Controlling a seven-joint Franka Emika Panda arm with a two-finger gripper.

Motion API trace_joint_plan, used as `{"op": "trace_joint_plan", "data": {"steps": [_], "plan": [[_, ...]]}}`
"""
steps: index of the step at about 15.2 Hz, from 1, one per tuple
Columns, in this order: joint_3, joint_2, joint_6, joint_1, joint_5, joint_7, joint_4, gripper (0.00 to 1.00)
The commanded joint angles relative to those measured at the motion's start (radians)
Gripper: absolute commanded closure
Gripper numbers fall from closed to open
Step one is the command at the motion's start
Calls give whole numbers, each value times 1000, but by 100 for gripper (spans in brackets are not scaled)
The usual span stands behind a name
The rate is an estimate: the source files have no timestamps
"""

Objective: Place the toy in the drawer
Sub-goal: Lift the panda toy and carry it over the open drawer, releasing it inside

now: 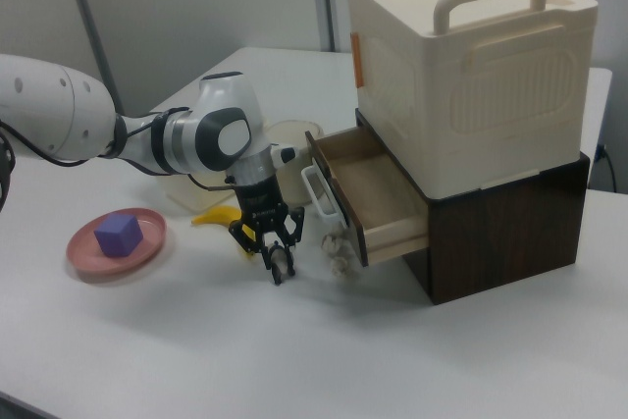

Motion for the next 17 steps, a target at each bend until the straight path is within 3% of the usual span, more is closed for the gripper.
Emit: {"op": "trace_joint_plan", "data": {"steps": [1, 7, 11, 17], "plan": [[-9, -15, 12, 15, -22, -4, -21, 62], [-6, -137, -65, 11, -11, -20, -11, 63], [-11, -220, -149, 0, 12, -61, 46, 63], [-14, -280, -143, -90, 24, -122, 161, 63]]}}
